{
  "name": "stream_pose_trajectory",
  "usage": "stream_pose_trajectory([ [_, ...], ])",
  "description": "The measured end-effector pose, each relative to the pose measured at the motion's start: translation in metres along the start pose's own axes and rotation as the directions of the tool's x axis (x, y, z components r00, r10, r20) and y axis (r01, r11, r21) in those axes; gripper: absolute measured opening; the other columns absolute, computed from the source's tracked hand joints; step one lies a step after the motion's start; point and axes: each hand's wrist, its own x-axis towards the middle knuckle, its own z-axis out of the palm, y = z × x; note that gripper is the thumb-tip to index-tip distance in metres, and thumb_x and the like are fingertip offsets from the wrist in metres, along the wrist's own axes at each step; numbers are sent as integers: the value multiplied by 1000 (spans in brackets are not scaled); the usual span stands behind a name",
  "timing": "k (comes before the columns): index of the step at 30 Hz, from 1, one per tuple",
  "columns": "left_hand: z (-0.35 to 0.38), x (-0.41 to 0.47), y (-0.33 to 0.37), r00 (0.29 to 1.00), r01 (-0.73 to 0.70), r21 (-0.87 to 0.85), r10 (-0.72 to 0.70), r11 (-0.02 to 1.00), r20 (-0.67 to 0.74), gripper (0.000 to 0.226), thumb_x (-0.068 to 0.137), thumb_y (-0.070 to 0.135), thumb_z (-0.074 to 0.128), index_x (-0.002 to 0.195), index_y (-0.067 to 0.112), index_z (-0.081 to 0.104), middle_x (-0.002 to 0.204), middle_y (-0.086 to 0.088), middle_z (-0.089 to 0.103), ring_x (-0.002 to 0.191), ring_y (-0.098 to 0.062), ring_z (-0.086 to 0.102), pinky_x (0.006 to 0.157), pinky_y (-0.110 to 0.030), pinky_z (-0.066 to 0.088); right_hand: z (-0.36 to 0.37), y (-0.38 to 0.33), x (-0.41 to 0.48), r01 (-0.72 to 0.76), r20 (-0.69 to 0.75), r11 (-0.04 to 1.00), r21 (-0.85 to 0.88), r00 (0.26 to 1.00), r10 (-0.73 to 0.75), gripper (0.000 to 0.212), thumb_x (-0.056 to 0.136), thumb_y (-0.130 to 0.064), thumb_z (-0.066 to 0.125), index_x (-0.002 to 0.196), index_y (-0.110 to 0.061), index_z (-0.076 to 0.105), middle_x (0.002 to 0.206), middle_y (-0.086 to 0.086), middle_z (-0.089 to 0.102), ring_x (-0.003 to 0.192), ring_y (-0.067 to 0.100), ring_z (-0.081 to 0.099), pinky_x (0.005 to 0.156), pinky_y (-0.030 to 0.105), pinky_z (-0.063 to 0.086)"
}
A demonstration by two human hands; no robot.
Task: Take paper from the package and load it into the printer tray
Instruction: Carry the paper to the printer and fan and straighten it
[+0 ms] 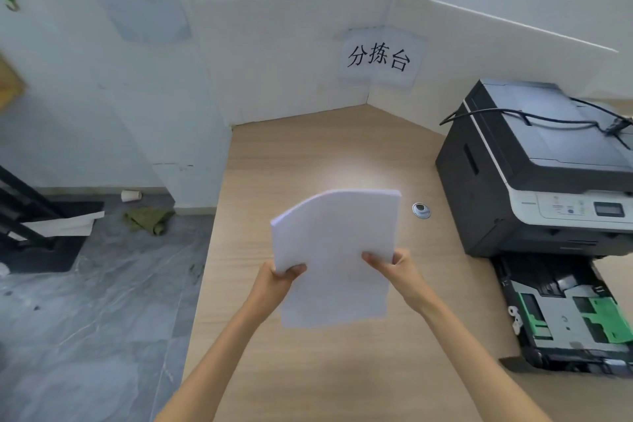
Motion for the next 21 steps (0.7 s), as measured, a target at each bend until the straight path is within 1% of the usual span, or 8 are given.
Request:
stream_pose_trajectory([
  [2,-9,-10,12,999,-40,-161,36,986,-29,14,84,11,67,91,23,68,100,-6,71,89,-16,65,78,-33,53,-11,-6,-7,9,73,998,-54,997,-5,11,86,-22,67,88,-14,75,88,-2,77,79,12,72,66,23,56],
  [5,-20,-24,27,995,-75,-384,46,920,-83,25,89,10,62,112,18,63,114,-4,69,103,-18,64,87,-40,52,-23,-9,-19,24,106,999,-46,994,-19,22,82,-27,71,98,-13,73,95,2,77,87,17,72,75,26,58],
  [7,-18,-34,34,995,-83,-471,49,878,-84,27,91,10,59,113,24,62,115,2,68,106,-15,64,87,-42,53,-23,-10,-26,9,58,990,138,998,-17,34,77,-31,71,103,-8,70,99,8,75,90,23,71,77,29,59],
  [9,-11,-43,36,997,-68,-523,38,849,-68,32,92,13,57,122,22,58,122,3,66,111,-15,63,91,-43,52,-14,-13,-33,8,41,915,404,999,-27,35,81,-31,63,107,-9,66,103,5,73,90,21,69,73,28,58],
  [11,-2,-51,35,998,-58,-575,32,816,-56,32,92,17,57,123,24,58,123,5,67,114,-13,62,91,-38,52,0,-17,-39,-3,58,841,542,998,-34,35,87,-31,54,116,-12,59,112,6,67,95,21,65,75,30,57],
  [14,9,-61,34,998,-57,-608,29,792,-55,28,92,18,57,117,29,61,119,9,68,113,-11,63,83,-30,52,22,-26,-44,20,68,872,489,996,-62,31,93,-24,51,120,-11,60,117,7,68,102,23,67,77,33,57],
  [18,-1,-67,39,999,-36,-585,43,810,-2,35,89,14,61,123,18,58,129,-4,64,110,-15,65,79,-26,59,30,-32,-43,163,-183,872,462,979,-86,15,90,-4,55,99,-8,67,100,11,69,85,23,68,76,36,55],
  [21,-51,-61,57,978,-144,-621,205,771,27,39,95,24,50,133,14,50,115,2,69,101,-12,67,83,-31,58,15,-29,-45,198,-242,878,436,965,-97,14,89,-3,57,92,-9,69,92,7,73,80,22,69,72,36,57],
])
